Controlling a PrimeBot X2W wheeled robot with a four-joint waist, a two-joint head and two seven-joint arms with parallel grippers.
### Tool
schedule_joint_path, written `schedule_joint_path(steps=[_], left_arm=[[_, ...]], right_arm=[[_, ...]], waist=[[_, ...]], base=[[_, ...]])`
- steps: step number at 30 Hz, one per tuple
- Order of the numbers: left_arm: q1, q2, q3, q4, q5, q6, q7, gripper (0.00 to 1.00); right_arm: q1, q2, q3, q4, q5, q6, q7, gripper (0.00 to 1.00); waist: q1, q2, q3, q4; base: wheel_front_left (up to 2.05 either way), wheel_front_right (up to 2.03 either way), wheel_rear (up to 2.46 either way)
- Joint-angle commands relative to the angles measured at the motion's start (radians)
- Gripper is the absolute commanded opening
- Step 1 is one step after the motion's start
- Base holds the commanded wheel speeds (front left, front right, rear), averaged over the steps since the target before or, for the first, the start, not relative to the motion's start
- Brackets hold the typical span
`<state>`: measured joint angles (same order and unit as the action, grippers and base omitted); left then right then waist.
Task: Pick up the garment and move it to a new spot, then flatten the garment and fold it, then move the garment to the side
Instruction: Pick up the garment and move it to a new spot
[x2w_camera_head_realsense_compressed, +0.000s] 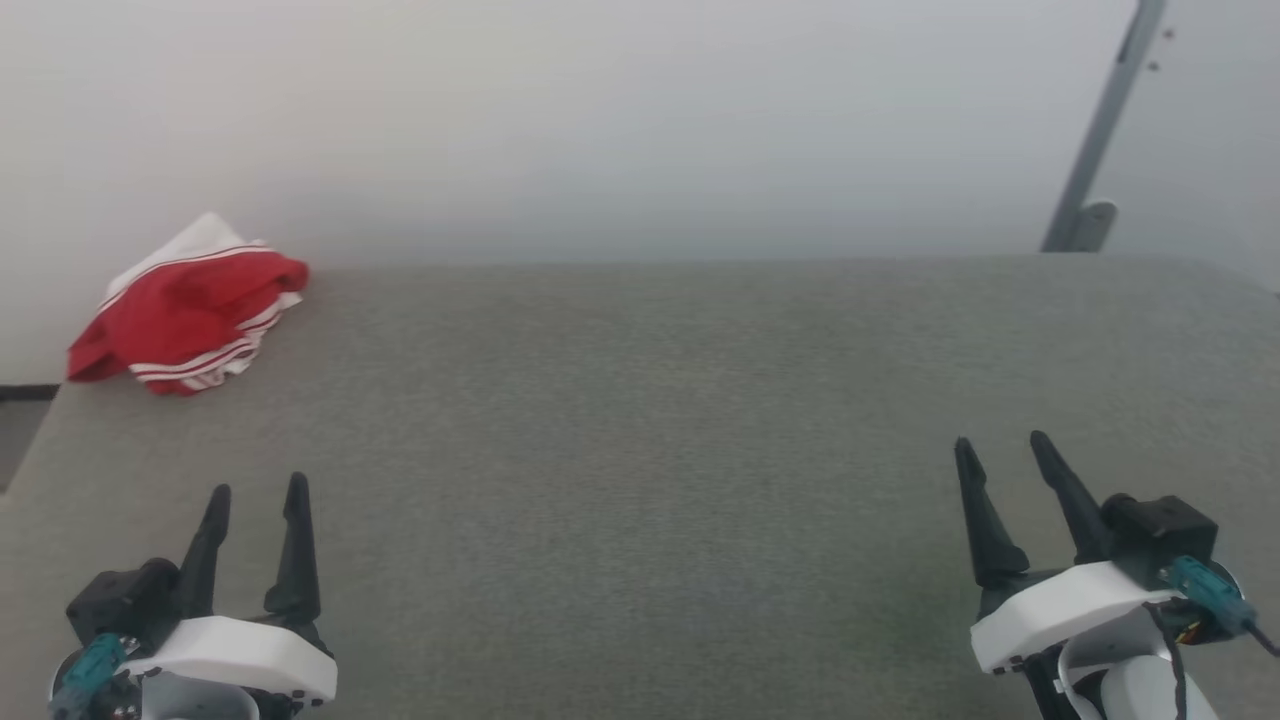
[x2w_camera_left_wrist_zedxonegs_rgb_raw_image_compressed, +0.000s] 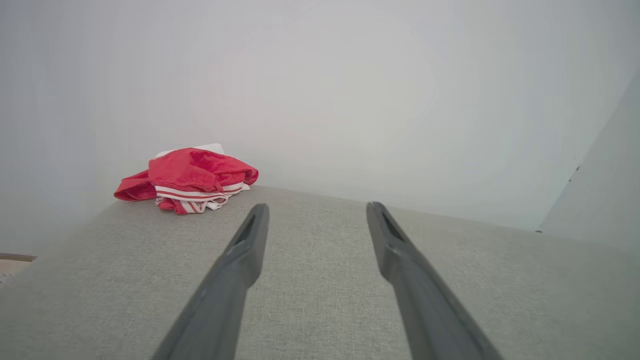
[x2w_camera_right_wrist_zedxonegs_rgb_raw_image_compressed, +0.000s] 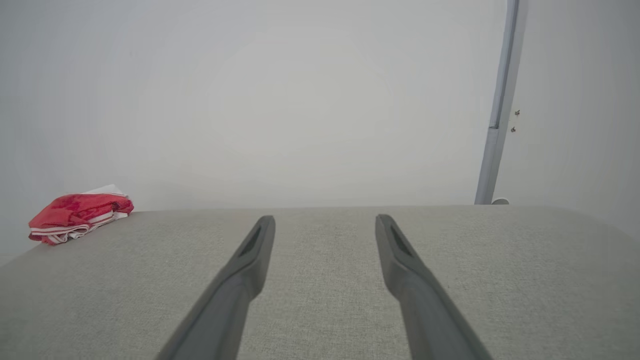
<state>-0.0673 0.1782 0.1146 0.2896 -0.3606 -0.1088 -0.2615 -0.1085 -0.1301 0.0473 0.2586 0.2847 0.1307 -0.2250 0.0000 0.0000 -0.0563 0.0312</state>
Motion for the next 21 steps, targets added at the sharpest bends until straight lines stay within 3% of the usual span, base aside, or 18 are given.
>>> schedule_joint_path(steps=[1, 15, 21], left_arm=[[-0.009, 0.002, 0.005, -0.001, -0.003, 0.008, -0.005, 1.0], [0.027, 0.015, 0.045, -0.035, -0.026, 0.047, 0.009, 1.0], [0.046, 0.014, 0.047, -0.064, -0.028, 0.062, 0.015, 1.0]], right_arm=[[-0.01, -0.003, 0.008, -0.001, 0.0, 0.0, 0.002, 1.0], [-0.038, -0.013, 0.095, 0.033, 0.019, 0.0, 0.003, 1.0], [-0.048, -0.013, 0.117, 0.043, 0.022, 0.0, 0.001, 1.0]], waist=[[0.0, 0.0, -0.006, 0.03], [0.0, 0.0, -0.036, 0.227], [0.0, 0.0, -0.041, 0.278]], base=[[0.0, 0.0, 0.0], [0.0, 0.0, 0.0], [0.0, 0.0, 0.0]])
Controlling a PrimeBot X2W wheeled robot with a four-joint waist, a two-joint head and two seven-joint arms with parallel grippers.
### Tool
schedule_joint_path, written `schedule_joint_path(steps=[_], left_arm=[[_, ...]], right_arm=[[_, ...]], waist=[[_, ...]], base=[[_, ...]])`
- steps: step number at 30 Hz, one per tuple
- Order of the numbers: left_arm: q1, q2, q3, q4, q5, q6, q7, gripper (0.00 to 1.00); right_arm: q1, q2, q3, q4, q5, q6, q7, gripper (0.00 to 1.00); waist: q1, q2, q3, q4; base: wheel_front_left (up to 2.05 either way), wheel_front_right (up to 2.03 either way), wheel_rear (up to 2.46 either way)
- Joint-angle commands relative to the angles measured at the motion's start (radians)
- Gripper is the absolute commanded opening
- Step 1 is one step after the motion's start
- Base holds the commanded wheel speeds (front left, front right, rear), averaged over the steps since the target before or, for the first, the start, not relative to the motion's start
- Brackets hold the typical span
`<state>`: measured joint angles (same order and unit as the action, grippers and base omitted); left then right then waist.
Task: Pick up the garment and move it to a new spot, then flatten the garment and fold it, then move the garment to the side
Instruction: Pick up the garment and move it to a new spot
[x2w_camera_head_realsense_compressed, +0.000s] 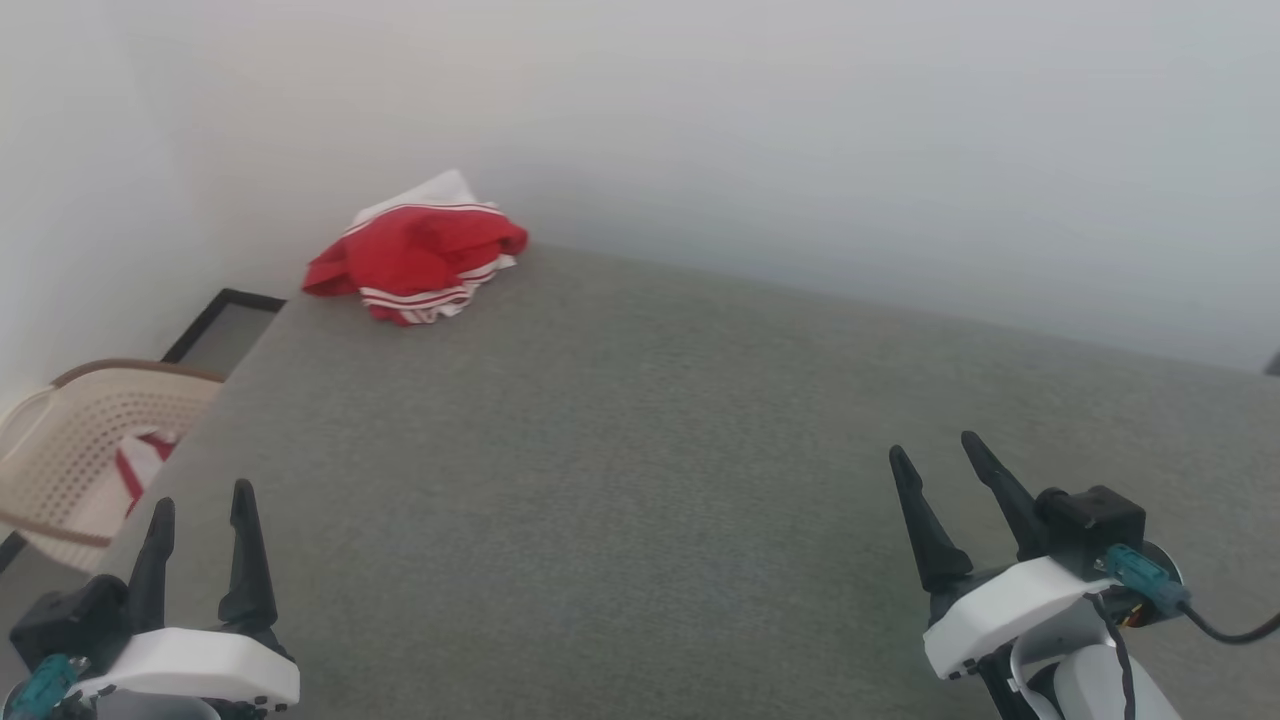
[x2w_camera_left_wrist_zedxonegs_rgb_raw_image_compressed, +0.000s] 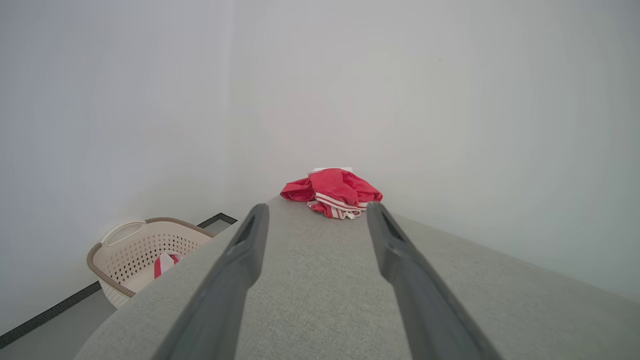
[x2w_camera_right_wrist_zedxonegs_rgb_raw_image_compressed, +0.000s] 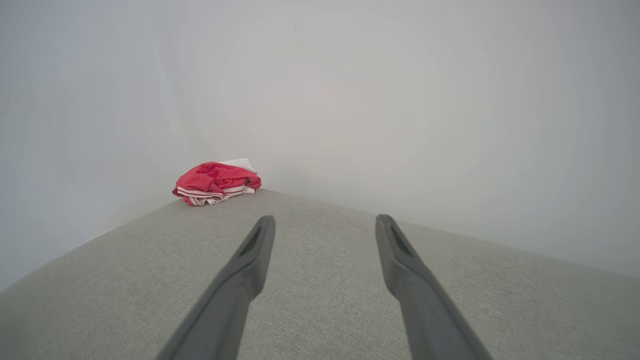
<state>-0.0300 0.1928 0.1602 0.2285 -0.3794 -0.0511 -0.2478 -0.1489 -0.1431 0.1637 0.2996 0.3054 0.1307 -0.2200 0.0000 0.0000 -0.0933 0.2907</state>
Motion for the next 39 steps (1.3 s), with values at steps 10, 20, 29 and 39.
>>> schedule_joint_path(steps=[10, 20, 29, 39], left_arm=[[0.023, -0.001, 0.004, -0.041, -0.024, 0.016, 0.016, 1.0], [-0.007, 0.003, 0.012, -0.023, -0.053, 0.013, 0.017, 1.0], [-0.171, 0.034, 0.025, 0.06, -0.13, -0.019, 0.063, 1.0], [-0.449, 0.13, -0.014, 0.253, -0.157, -0.061, 0.107, 1.0]], right_arm=[[-0.006, -0.001, 0.006, 0.008, 0.001, 0.0, -0.01, 1.0], [-0.007, -0.01, 0.004, -0.011, -0.005, 0.0, -0.003, 1.0], [-0.042, -0.033, -0.008, -0.054, -0.022, 0.0, 0.019, 1.0], [-0.1, -0.065, -0.009, -0.13, -0.049, 0.0, 0.061, 1.0]], waist=[[0.0, 0.0, 0.006, 0.071], [0.0, 0.0, 0.026, 0.095], [0.0, 0.0, 0.091, 0.081], [0.0, 0.0, 0.215, 0.008]], base=[[0.0, 0.0, 0.0], [0.0, 0.0, 0.0], [0.0, 0.0, 0.0], [0.0, 0.0, 0.0]])
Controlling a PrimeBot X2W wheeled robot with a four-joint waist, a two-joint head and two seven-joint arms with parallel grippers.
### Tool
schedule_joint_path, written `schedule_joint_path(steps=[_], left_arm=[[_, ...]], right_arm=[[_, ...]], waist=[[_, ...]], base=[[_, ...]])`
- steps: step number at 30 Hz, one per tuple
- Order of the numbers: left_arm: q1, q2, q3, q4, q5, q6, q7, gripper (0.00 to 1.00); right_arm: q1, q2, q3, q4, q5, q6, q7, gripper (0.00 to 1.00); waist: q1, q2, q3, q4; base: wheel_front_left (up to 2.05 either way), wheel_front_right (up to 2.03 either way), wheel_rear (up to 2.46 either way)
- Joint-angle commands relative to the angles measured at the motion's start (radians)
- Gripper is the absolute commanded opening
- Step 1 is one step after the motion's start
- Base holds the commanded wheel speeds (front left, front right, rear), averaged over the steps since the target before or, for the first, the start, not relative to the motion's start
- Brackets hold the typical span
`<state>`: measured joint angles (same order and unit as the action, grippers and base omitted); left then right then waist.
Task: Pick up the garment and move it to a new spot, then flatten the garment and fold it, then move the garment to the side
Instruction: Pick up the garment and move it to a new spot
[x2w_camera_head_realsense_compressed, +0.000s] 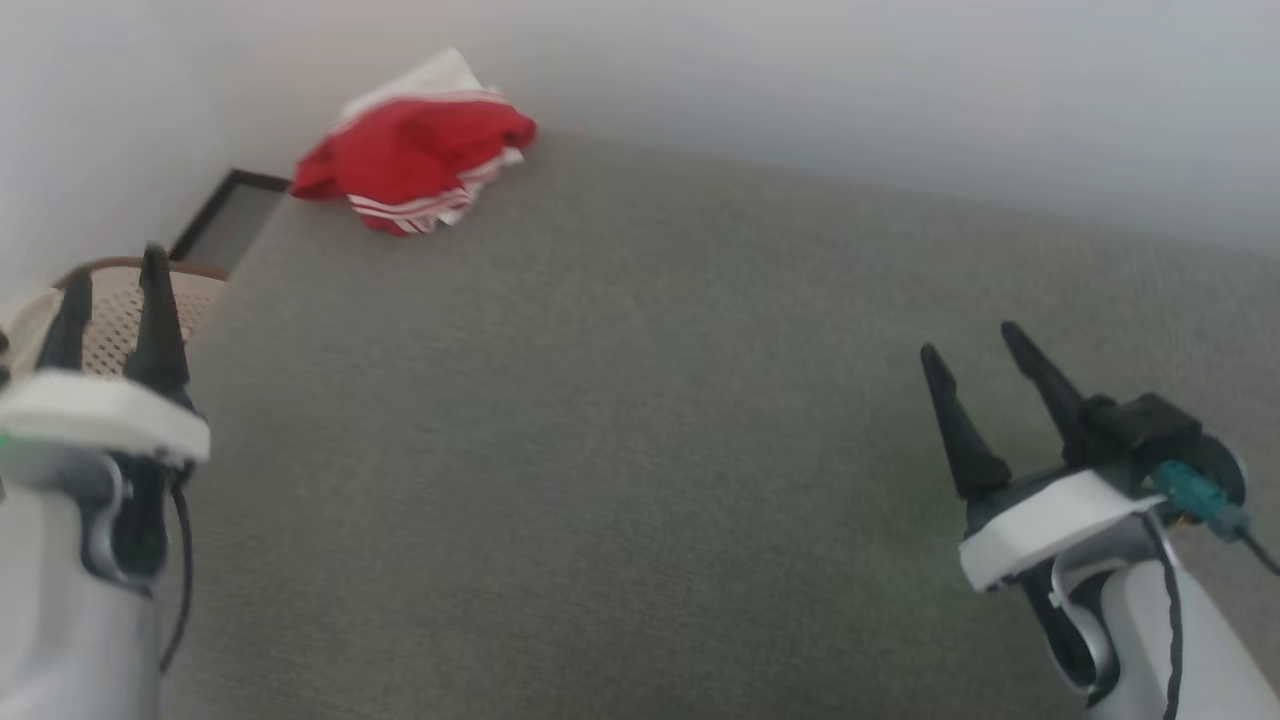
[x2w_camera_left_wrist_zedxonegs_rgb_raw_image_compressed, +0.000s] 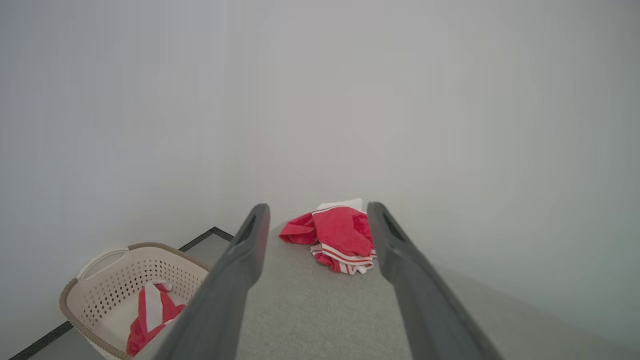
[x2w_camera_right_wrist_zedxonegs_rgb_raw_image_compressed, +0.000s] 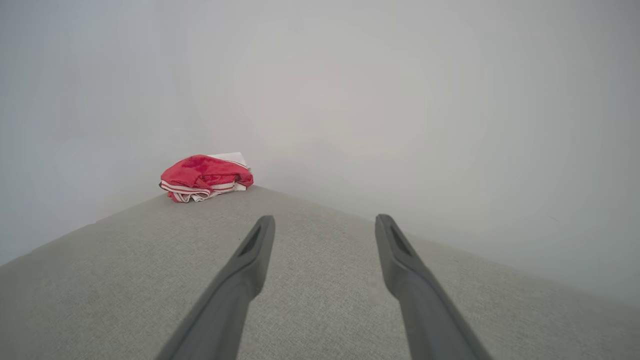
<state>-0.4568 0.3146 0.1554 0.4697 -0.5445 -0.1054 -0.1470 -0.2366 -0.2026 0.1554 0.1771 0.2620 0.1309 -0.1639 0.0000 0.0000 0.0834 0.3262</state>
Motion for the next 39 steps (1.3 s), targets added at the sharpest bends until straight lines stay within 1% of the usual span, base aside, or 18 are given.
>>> schedule_joint_path(steps=[1, 4, 11, 17, 19, 24, 25, 31, 34, 39], left_arm=[[-0.022, 0.008, -0.009, 0.012, 0.008, -0.006, 0.006, 1.0], [-0.115, 0.036, -0.028, 0.081, -0.002, -0.015, 0.013, 1.0], [-0.304, 0.081, -0.067, 0.256, -0.024, -0.024, 0.015, 1.0], [-0.486, 0.131, -0.096, 0.429, -0.041, -0.025, 0.022, 1.0], [-0.537, 0.136, -0.106, 0.477, -0.048, -0.025, 0.039, 1.0], [-0.661, 0.172, -0.134, 0.596, -0.027, -0.024, 0.08, 1.0], [-0.684, 0.175, -0.137, 0.623, -0.027, -0.014, 0.088, 1.0], [-0.801, 0.207, -0.175, 0.748, 0.003, 0.018, 0.189, 1.0], [-0.836, 0.214, -0.183, 0.774, 0.007, 0.024, 0.216, 1.0], [-0.859, 0.22, -0.201, 0.804, 0.01, 0.045, 0.31, 1.0]], right_arm=[[-0.013, -0.005, -0.001, -0.007, -0.006, 0.0, 0.004, 1.0], [-0.036, -0.014, 0.003, -0.036, -0.012, 0.0, 0.02, 1.0], [-0.087, -0.035, 0.003, -0.109, -0.029, 0.0, 0.044, 1.0], [-0.135, -0.058, -0.01, -0.21, -0.042, 0.0, 0.07, 1.0], [-0.148, -0.065, -0.015, -0.241, -0.045, 0.0, 0.083, 1.0], [-0.18, -0.077, -0.021, -0.311, -0.052, 0.0, 0.121, 1.0], [-0.184, -0.08, -0.024, -0.322, -0.056, 0.0, 0.126, 1.0], [-0.203, -0.087, -0.029, -0.381, -0.064, 0.0, 0.162, 1.0], [-0.204, -0.094, -0.03, -0.398, -0.069, 0.0, 0.172, 1.0], [-0.201, -0.099, -0.031, -0.419, -0.067, 0.0, 0.186, 1.0]], waist=[[0.0, 0.0, 0.039, -0.028], [0.0, 0.0, 0.089, -0.055], [0.0, 0.0, 0.203, -0.109], [0.0, 0.0, 0.322, -0.151], [0.0, 0.0, 0.356, -0.161], [0.0, 0.0, 0.443, -0.187], [0.0, 0.0, 0.457, -0.191], [0.0, 0.0, 0.532, -0.217], [0.0, 0.0, 0.555, -0.23], [0.0, 0.0, 0.576, -0.245]], base=[[0.0, 0.0, 0.0], [0.0, 0.0, 0.0], [0.0, 0.0, 0.0], [0.0, 0.0, 0.0], [0.0, 0.0, 0.0], [0.0, 0.0, 0.0], [0.0, 0.0, 0.0], [0.0, 0.0, 0.0], [0.0, 0.0, 0.0], [0.0, 0.0, 0.0]])
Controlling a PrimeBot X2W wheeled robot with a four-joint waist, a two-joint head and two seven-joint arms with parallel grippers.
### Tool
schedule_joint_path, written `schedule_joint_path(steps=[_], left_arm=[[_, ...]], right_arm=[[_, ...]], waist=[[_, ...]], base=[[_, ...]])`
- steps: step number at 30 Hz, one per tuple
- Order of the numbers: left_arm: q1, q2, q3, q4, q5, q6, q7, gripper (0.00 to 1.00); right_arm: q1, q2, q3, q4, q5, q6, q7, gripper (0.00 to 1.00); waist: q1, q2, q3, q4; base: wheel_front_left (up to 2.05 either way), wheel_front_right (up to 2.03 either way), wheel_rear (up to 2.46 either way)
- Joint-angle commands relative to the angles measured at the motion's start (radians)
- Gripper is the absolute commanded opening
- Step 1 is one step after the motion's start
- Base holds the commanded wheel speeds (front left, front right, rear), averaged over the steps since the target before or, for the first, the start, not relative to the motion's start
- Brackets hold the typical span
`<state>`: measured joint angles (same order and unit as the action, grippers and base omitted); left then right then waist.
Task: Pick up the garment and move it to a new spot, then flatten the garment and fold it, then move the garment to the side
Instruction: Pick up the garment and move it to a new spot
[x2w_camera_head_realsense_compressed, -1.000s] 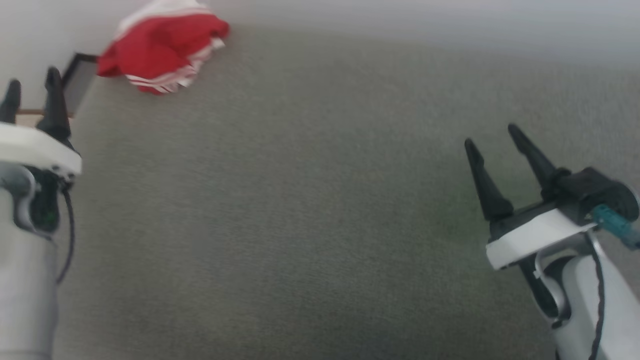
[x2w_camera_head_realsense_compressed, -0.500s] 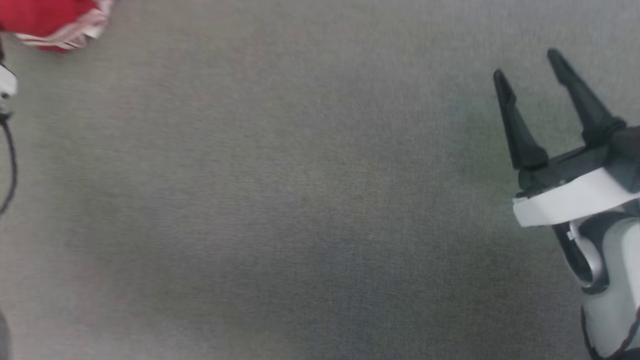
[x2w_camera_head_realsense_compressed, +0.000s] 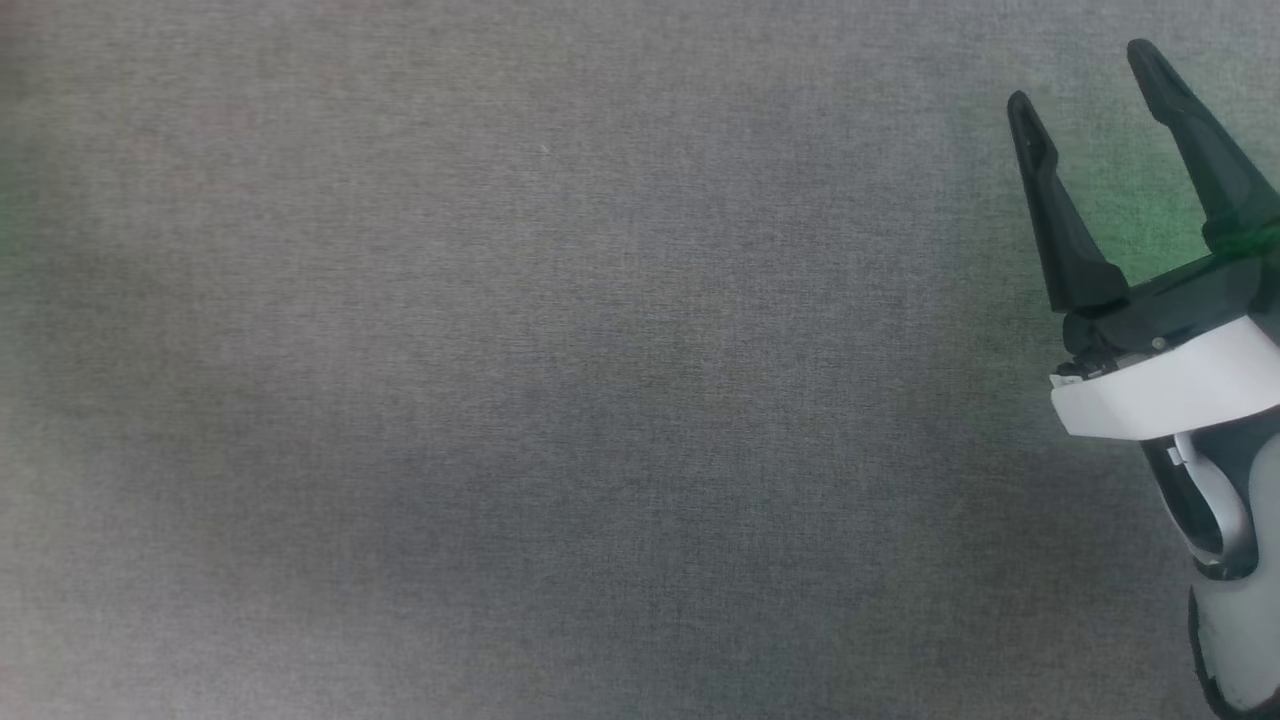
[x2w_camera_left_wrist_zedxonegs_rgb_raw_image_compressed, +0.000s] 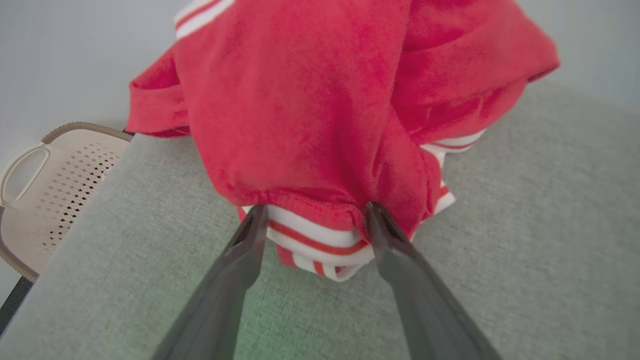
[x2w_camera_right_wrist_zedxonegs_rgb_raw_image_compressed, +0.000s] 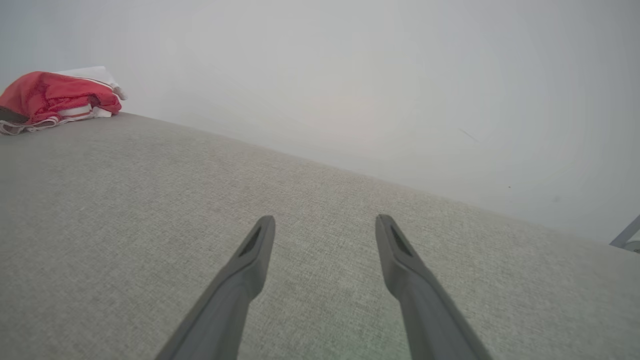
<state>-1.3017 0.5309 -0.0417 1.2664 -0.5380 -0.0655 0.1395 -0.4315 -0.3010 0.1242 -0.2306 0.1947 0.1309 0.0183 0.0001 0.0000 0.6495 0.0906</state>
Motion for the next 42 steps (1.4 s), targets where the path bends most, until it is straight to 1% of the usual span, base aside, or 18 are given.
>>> schedule_joint_path(steps=[1, 2, 4, 5, 8, 9, 10, 11, 12, 14, 23, 29, 38, 42], left_arm=[[-0.013, 0.002, -0.01, 0.011, 0.009, 0.004, 0.045, 1.0], [-0.014, 0.002, -0.008, 0.014, 0.004, 0.02, 0.059, 1.0], [-0.004, -0.01, -0.024, 0.02, 0.014, 0.022, 0.103, 1.0], [-0.003, -0.012, -0.02, 0.022, 0.007, 0.031, 0.114, 1.0], [-0.001, -0.018, -0.025, 0.025, 0.008, 0.037, 0.134, 1.0], [-0.002, -0.02, -0.018, 0.026, -0.004, 0.045, 0.138, 0.96], [-0.002, -0.023, -0.01, 0.026, -0.013, 0.046, 0.138, 0.5], [-0.002, -0.024, -0.017, 0.027, -0.007, 0.04, 0.138, 0.35], [-0.003, -0.025, -0.016, 0.027, -0.009, 0.036, 0.128, 0.0], [-0.01, -0.021, -0.01, 0.024, -0.016, 0.049, 0.097, 0.0], [-0.07, 0.0, -0.031, 0.007, -0.005, 0.007, 0.016, 0.0], [-0.102, 0.013, -0.067, -0.009, 0.026, -0.018, -0.037, 0.0], [-0.151, 0.045, -0.136, -0.078, 0.081, -0.049, -0.16, 0.0], [-0.165, 0.052, -0.17, -0.11, 0.094, -0.059, -0.183, 0.0]], right_arm=[[-0.004, -0.002, 0.0, -0.015, 0.0, 0.0, 0.005, 1.0], [-0.003, -0.002, -0.001, -0.018, -0.001, 0.0, 0.008, 1.0], [0.001, 0.0, -0.002, -0.024, -0.002, 0.0, 0.014, 1.0], [0.002, 0.0, 0.0, -0.026, -0.003, 0.0, 0.018, 1.0], [0.002, 0.002, 0.004, -0.032, -0.004, 0.0, 0.024, 1.0], [0.001, 0.001, 0.006, -0.034, -0.004, 0.0, 0.025, 1.0], [0.001, -0.001, 0.007, -0.035, -0.006, 0.0, 0.027, 1.0], [-0.001, 0.0, 0.008, -0.037, -0.007, 0.0, 0.029, 1.0], [-0.002, -0.001, 0.009, -0.038, -0.008, 0.0, 0.03, 1.0], [-0.005, 0.0, 0.011, -0.038, -0.011, 0.0, 0.032, 1.0], [0.006, 0.009, 0.003, -0.009, -0.011, 0.0, 0.012, 1.0], [0.02, 0.026, 0.006, 0.034, 0.002, 0.0, -0.022, 1.0], [0.047, 0.066, 0.009, 0.118, 0.016, 0.0, -0.084, 1.0], [0.063, 0.081, 0.003, 0.154, 0.02, 0.0, -0.113, 1.0]], waist=[[-0.0001, 0.0, 0.011, -0.011], [-0.0001, 0.0, 0.012, -0.012], [-0.0001, 0.0, 0.014, -0.012], [-0.0001, 0.0, 0.015, -0.012], [-0.0001, 0.0, 0.015, -0.012], [-0.0001, 0.0, 0.015, -0.011], [-0.0001, 0.0, 0.015, -0.011], [-0.0001, 0.0, 0.015, -0.01], [-0.0001, 0.0, 0.015, -0.01], [-0.0001, 0.0, 0.014, -0.009], [-0.0001, 0.0, -0.027, 0.011], [-0.0001, 0.0, -0.098, 0.026], [-0.0001, 0.0, -0.229, 0.041], [-0.0001, 0.0, -0.292, 0.045]], base=[[0.0, 0.0, 0.0], [0.0, 0.0, 0.0], [0.0, 0.0, 0.0], [0.0, 0.0, 0.0], [0.0, 0.0, 0.0], [0.0, 0.0, 0.0], [0.0, 0.0, 0.0], [0.0, 0.0, 0.0], [0.0, 0.0, 0.0], [0.0, 0.0, 0.0], [0.0, 0.0, 0.0], [0.0, 0.0, 0.0], [0.0, 0.0, 0.0], [0.0, 0.0, 0.0]])
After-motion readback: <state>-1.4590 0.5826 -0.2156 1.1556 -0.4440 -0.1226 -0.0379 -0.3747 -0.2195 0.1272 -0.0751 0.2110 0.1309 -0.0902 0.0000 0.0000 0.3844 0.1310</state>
